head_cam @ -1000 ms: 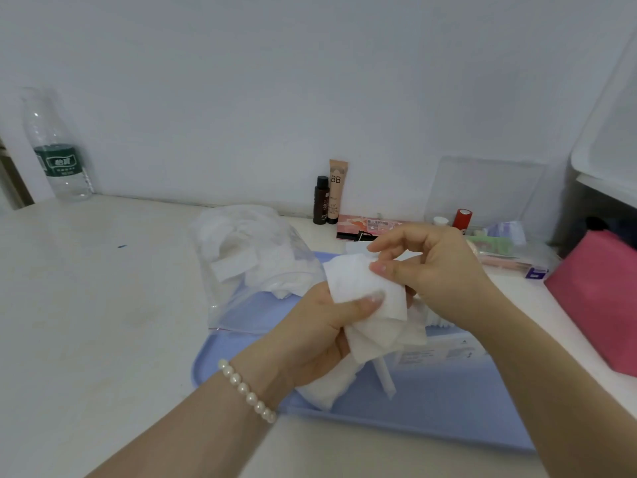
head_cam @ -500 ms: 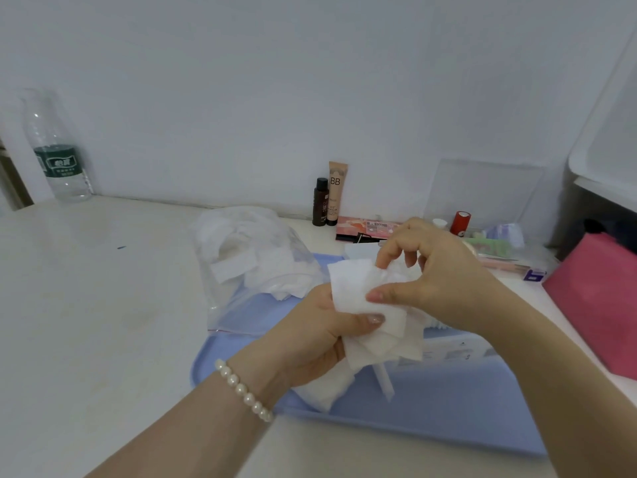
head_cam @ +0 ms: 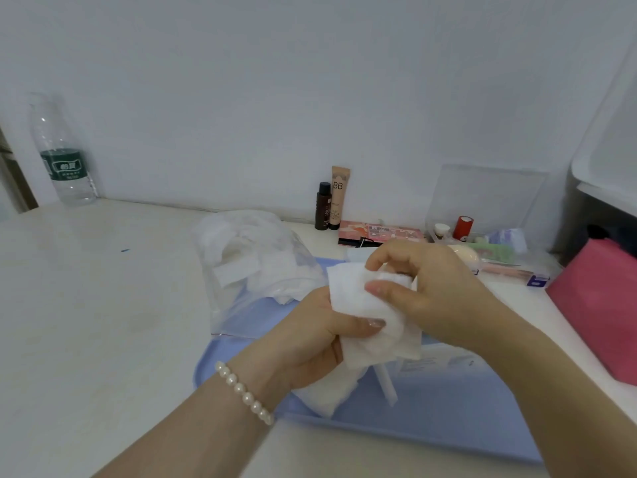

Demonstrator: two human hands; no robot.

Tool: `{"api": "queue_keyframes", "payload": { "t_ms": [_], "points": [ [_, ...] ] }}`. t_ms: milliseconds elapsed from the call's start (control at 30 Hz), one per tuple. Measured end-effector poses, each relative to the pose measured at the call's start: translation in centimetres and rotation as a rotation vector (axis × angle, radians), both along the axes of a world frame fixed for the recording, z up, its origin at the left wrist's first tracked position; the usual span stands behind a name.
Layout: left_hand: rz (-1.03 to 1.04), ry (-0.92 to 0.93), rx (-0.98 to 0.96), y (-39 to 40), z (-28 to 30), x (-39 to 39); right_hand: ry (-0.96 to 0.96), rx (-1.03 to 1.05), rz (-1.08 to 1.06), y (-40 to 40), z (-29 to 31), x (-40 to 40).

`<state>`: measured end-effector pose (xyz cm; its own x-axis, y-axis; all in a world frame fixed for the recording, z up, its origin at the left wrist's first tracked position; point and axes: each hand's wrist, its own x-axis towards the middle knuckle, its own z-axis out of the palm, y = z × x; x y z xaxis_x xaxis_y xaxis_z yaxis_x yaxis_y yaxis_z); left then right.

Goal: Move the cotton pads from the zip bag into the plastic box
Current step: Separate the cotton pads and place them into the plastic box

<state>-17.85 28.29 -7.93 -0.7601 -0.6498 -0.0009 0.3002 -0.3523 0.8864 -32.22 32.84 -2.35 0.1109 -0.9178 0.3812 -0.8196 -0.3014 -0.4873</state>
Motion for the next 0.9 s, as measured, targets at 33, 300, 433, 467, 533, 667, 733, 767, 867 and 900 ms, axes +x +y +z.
{"api": "queue_keyframes", "payload": {
  "t_ms": [33, 300, 433, 467, 533, 667, 733, 767, 867, 900],
  "points": [
    [-0.023, 0.010, 0.013, -0.1, -0.1, 0.0, -0.089, 0.044, 0.004, -0.2, 0.0, -0.4],
    [-0.173, 0.122, 0.276, -0.8, -0.3, 0.0, -0.575, 0.197, 0.047, -0.1, 1.1, -3.1],
    [-0.157, 0.063, 0.185, -0.5, -0.6, -0.2, -0.811, 0.126, 0.106, -0.5, 1.3, -3.8],
    [-0.159, 0.047, 0.167, -0.4, -0.7, -0.2, -0.849, 0.129, 0.133, -0.4, 1.4, -3.6],
    [-0.167, 0.016, 0.118, -0.2, -0.8, -0.3, -0.831, 0.174, 0.176, 0.0, 1.5, -2.8],
    [-0.287, 0.023, -0.029, 0.3, -0.7, -0.2, -0.644, 0.251, 0.110, 0.3, 1.2, -0.7],
    [-0.307, 0.016, -0.066, 0.4, -0.5, -0.1, -0.593, 0.259, 0.065, 0.2, 0.9, -0.3],
    [-0.310, 0.011, -0.070, 0.4, -0.4, 0.0, -0.583, 0.264, 0.049, 0.1, 0.9, -0.3],
    [-0.311, 0.002, -0.074, 0.5, -0.3, 0.1, -0.539, 0.259, 0.023, 0.0, 0.7, -0.2],
    [-0.309, -0.006, -0.079, 0.5, -0.3, 0.1, -0.533, 0.252, 0.020, 0.0, 0.7, -0.2]
  ]
}}
